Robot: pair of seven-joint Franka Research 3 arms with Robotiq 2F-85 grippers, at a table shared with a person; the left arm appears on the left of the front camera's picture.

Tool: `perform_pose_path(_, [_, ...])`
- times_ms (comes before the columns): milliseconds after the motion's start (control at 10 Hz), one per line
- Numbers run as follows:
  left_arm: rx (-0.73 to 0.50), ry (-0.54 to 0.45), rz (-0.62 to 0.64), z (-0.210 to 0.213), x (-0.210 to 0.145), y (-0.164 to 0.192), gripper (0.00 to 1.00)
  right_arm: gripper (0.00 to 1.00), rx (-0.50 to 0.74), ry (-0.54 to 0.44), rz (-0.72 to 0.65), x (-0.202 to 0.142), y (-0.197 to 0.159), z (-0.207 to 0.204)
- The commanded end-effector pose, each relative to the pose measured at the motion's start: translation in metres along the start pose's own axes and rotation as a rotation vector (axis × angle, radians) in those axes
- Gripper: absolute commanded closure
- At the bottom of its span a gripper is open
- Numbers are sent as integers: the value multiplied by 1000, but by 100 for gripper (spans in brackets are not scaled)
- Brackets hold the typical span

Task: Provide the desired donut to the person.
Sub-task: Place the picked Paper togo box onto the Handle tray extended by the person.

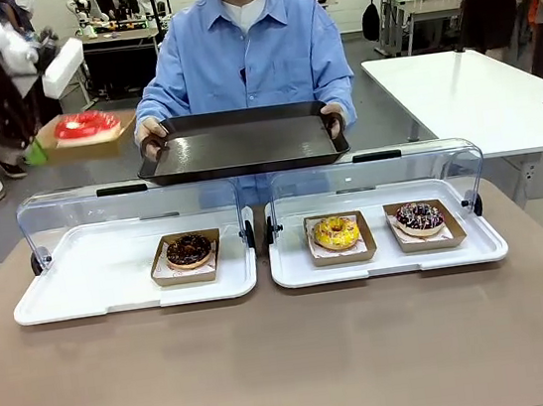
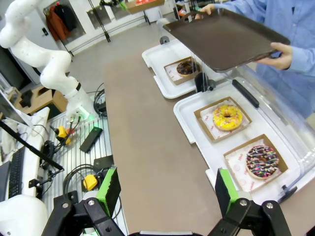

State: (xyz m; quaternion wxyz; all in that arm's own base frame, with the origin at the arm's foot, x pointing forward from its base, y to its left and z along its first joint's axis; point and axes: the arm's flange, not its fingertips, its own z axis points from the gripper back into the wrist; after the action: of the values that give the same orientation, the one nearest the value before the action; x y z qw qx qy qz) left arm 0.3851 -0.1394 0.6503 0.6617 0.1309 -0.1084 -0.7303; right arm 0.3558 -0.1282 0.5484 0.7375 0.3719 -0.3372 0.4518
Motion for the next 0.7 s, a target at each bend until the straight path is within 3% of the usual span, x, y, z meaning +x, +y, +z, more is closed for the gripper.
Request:
perform_pose_path(0, [-4, 10, 2, 6, 31, 20, 99, 0, 4, -6, 2, 0, 1, 0])
perform_pose_path(400, [-7, -5, 14, -36, 94, 66, 99, 0, 4, -6, 2, 0, 1, 0])
perform_pose_path(600, [-12, -8, 35, -57, 108, 89, 99, 0, 4, -6, 2, 0, 1, 0])
